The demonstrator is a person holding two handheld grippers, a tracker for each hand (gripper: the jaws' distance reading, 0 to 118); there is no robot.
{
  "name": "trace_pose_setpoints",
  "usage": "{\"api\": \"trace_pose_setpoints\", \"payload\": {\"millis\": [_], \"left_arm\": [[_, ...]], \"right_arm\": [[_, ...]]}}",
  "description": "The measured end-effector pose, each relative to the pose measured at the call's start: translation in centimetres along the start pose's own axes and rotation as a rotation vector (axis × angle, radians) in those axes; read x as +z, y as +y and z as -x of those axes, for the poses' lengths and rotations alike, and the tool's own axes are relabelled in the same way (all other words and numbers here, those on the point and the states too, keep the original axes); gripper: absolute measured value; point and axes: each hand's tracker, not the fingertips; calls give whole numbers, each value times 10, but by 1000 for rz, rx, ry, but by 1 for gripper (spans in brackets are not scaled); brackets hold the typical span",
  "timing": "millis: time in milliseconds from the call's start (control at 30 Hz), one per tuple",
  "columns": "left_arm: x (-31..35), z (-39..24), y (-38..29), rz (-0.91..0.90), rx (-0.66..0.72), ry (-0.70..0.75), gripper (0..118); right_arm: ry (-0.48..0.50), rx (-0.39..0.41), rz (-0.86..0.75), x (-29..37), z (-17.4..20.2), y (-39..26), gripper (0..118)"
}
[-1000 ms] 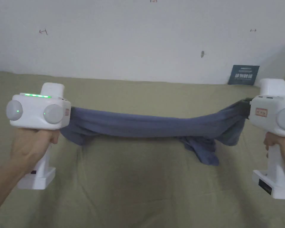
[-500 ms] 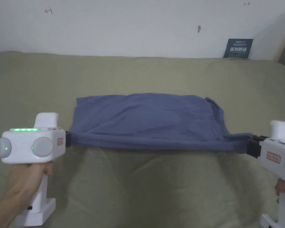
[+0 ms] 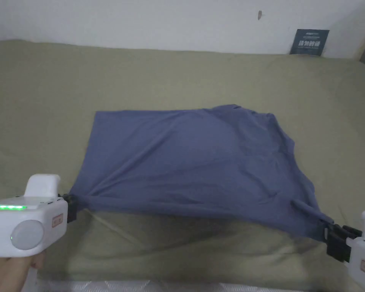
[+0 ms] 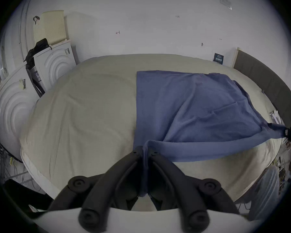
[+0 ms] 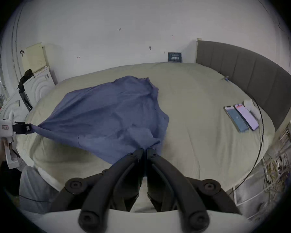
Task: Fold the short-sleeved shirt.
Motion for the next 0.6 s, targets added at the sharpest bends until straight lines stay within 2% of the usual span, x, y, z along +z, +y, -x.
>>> {"api": "trace_pose_setpoints", "payload": {"millis": [267,300,333,367,400,433,500,533,600], "left_arm": [[-9,0,-5,30,18,-16,7],[-10,0,-6,35,21,-23,16],[-11,0,-5,38,26,-27,44],[-11,0,-5,39,32,-32,78],[-11,0,-4,41,36,-32,109],[-10,-1,-5,42,38,-35,118],[-8,-1,-5,38,50,-32,118],[-3,-2,-3,4,55,-33,118],[1,-4,0,11,53,-29,118]], "right_arm": [[-15,3,29,-12,4,-7,8],[-8,7,40,-15,4,-6,15],[-9,10,54,-17,4,-5,40],[-16,10,57,-19,5,-5,70],[-3,9,63,-20,5,-3,105],[-19,2,62,-22,7,-1,117],[-24,-12,54,-23,7,3,108],[-26,-15,10,-16,6,10,108],[-15,-23,25,-20,9,18,108]]}}
